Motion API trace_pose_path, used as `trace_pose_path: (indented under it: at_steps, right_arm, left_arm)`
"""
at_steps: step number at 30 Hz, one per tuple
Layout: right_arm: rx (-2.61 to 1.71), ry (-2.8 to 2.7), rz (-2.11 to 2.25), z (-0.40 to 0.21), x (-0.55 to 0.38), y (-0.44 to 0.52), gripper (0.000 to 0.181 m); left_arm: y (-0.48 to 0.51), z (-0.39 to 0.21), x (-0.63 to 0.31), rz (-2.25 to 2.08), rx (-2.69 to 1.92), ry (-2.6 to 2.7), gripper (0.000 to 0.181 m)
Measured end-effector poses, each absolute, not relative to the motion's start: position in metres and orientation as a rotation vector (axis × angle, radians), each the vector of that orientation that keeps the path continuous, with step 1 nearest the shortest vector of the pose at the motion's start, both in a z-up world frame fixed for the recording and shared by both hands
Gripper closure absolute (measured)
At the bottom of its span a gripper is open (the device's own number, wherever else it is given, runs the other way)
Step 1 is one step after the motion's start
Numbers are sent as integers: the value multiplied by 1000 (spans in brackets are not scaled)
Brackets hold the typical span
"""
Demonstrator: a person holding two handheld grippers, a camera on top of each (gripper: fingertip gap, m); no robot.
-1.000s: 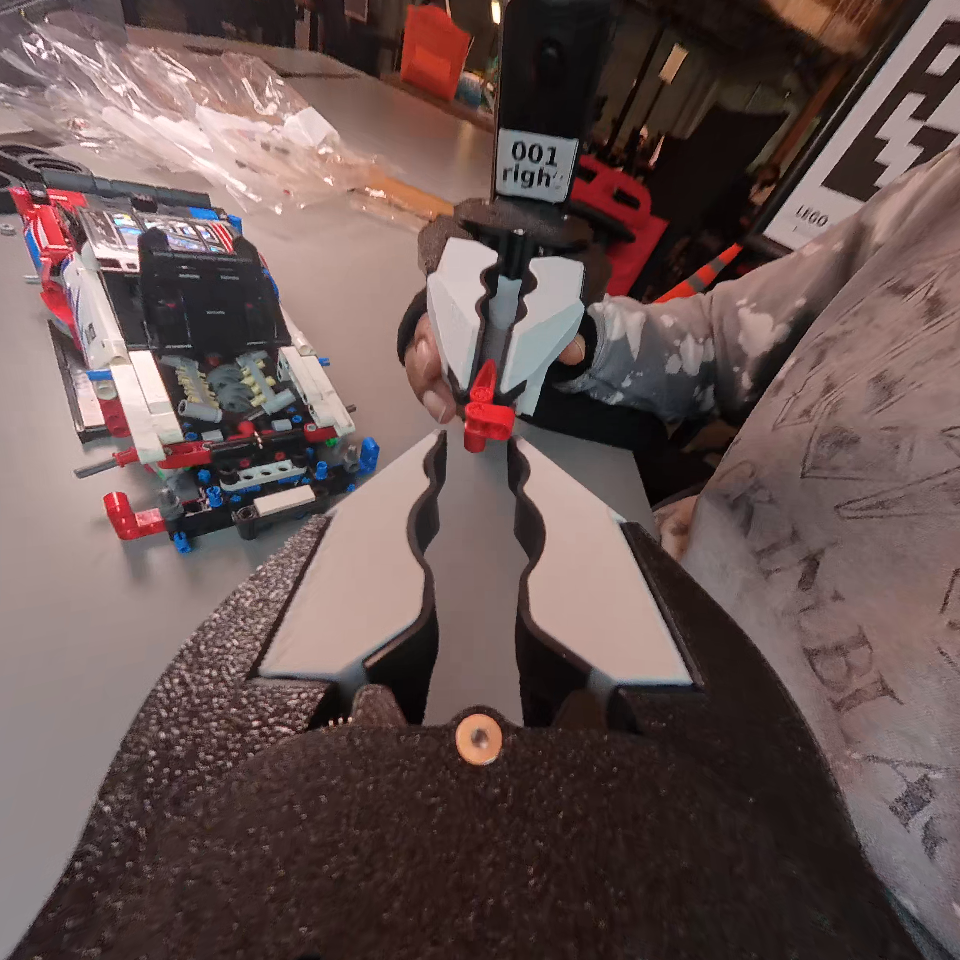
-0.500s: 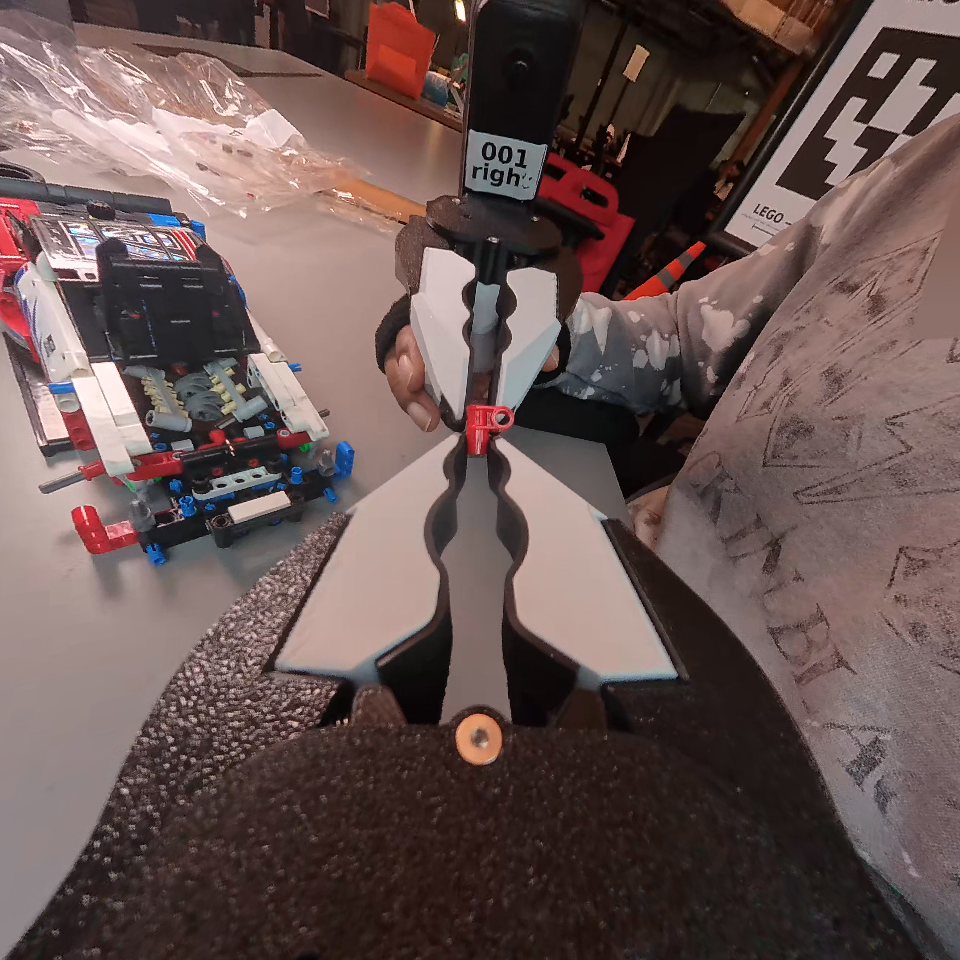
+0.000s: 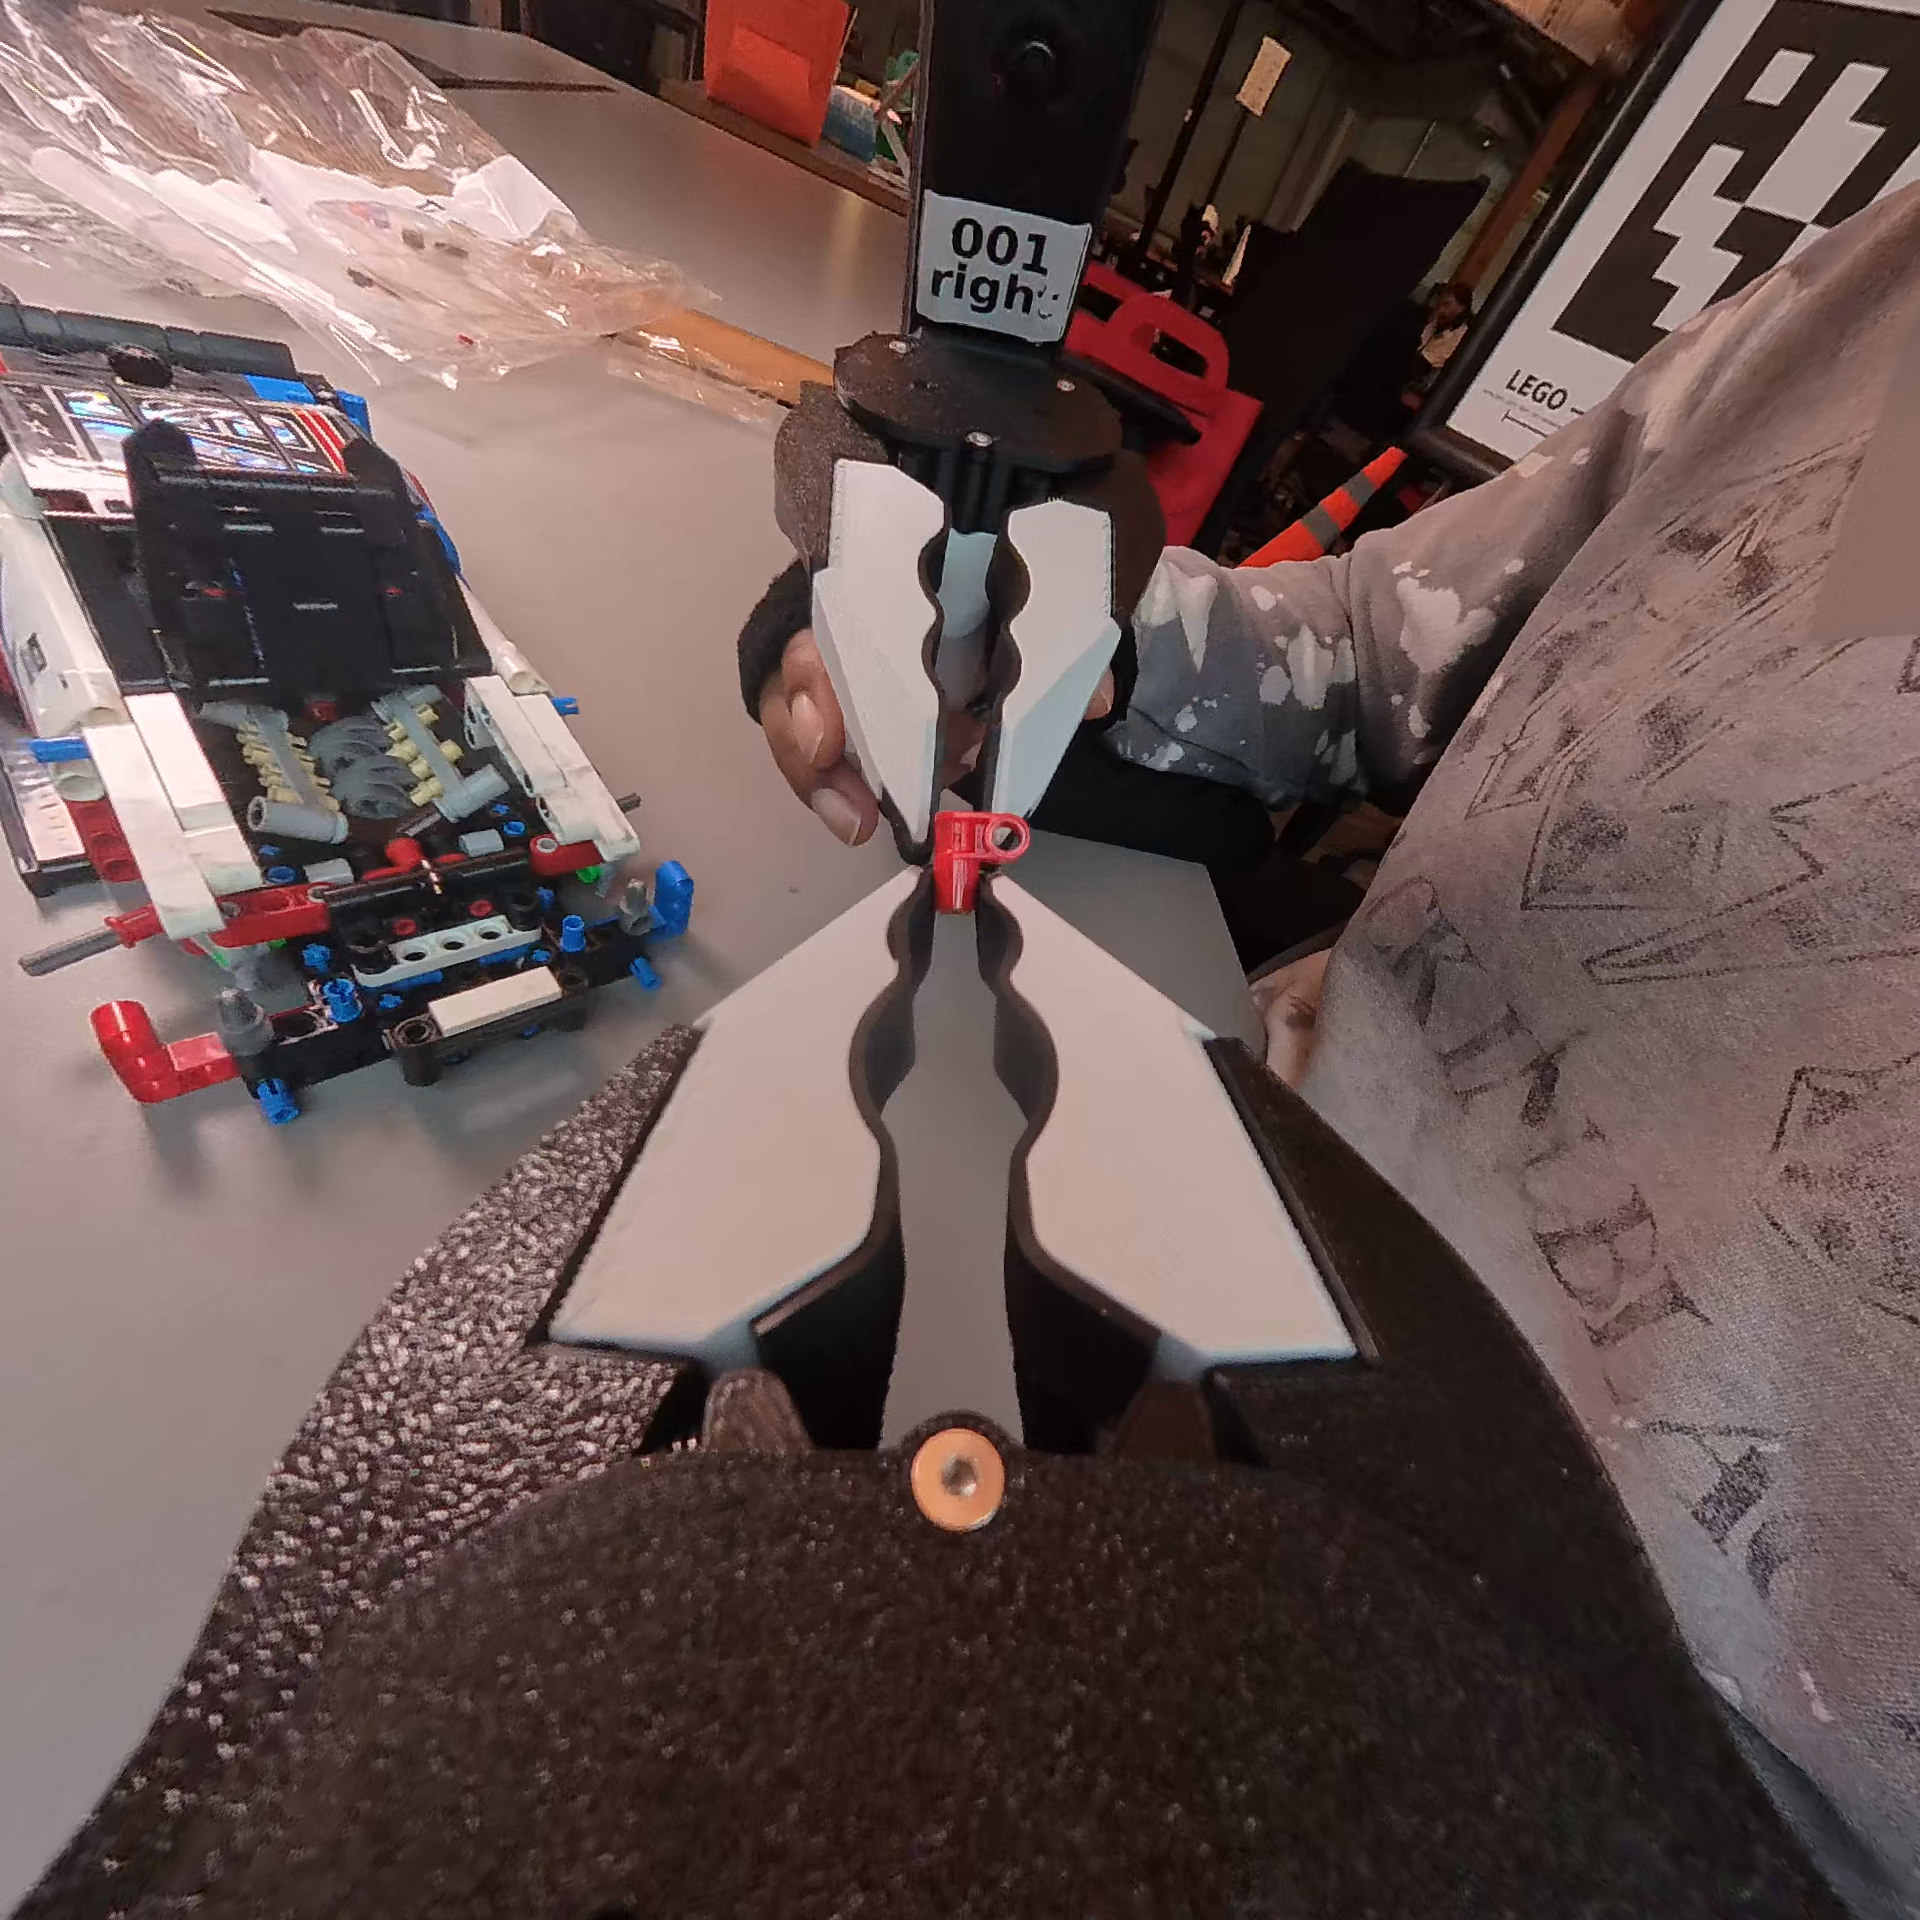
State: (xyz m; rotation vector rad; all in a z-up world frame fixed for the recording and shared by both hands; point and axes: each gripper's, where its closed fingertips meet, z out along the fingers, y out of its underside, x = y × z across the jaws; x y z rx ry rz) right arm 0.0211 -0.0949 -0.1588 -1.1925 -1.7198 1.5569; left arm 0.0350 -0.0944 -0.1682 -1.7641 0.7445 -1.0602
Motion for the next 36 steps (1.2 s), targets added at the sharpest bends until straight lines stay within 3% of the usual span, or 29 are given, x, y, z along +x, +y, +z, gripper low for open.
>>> trace_pose_path:
  at_steps: [3,5,8,13,36]
  right_arm:
    - [-1195,-1730,1542,-161,22,-93,175]
    - [-1186,-1734,1534,-161,23,-93,160]
    - [-1163,-1769,1539,-162,23,-102,154]
    - [-1167,-1784,1509,-168,20,-102,167]
    - [-1151,-1643,1564,-141,20,-87,167]
  left_arm:
    - [-94,-169,34,-1047,-1772,741,176]
    - [-95,-171,34,-1027,-1783,759,176]
    - [-98,-179,39,-988,-1817,815,176]
    - [-96,-186,40,-953,-1851,820,176]
    - [-83,-148,28,-835,-1649,697,176]
